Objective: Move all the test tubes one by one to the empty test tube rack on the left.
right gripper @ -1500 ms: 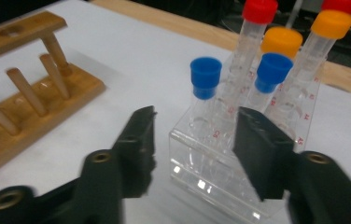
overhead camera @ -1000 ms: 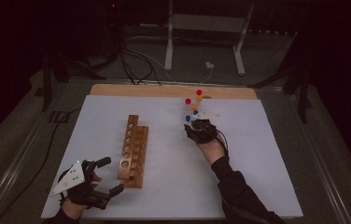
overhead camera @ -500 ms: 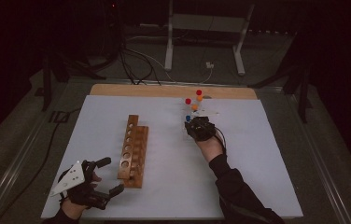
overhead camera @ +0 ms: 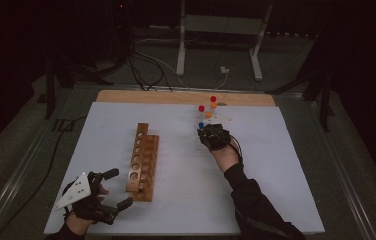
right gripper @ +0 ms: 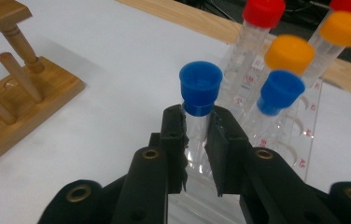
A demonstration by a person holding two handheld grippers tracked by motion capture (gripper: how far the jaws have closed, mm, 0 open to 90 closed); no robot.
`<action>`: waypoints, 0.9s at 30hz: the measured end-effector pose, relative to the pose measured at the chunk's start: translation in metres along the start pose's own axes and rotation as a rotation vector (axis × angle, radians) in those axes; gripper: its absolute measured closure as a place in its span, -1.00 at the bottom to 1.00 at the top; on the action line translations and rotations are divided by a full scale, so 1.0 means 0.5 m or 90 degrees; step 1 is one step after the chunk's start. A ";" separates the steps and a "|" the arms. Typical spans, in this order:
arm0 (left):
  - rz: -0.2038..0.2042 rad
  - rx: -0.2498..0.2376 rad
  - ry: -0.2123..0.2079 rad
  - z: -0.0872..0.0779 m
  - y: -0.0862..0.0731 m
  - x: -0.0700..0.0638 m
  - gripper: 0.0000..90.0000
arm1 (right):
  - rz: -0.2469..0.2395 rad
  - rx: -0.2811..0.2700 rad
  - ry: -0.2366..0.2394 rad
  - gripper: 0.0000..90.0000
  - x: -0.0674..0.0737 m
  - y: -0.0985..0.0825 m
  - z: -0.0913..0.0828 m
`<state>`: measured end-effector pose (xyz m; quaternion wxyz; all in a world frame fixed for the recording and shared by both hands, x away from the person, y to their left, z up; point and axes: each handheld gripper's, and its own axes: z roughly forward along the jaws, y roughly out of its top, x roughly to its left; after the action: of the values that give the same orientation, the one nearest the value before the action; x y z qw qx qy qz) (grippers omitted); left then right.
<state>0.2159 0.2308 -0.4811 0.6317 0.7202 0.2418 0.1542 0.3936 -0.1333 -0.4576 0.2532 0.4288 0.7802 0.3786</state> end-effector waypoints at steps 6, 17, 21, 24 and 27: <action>0.000 0.000 -0.001 0.000 0.000 -0.001 -0.99 | -0.013 -0.011 0.001 0.71 0.001 0.017 -0.016; 0.000 -0.006 -0.003 0.000 0.005 -0.004 -0.99 | -0.035 -0.039 0.007 0.71 0.003 0.055 -0.054; 0.004 -0.013 -0.006 -0.004 0.012 -0.010 -0.99 | -0.045 -0.051 0.011 0.71 0.006 0.067 -0.071; 0.008 -0.019 -0.010 -0.007 0.020 -0.014 -0.99 | -0.053 -0.058 0.020 0.71 0.013 0.072 -0.085; 0.010 -0.022 -0.022 -0.006 0.033 -0.020 -0.99 | -0.060 -0.059 0.033 0.71 0.019 0.071 -0.094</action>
<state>0.2084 0.2264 -0.4635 0.6468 0.7138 0.2227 0.1504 0.3720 -0.1304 -0.4021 0.2702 0.3694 0.7876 0.4125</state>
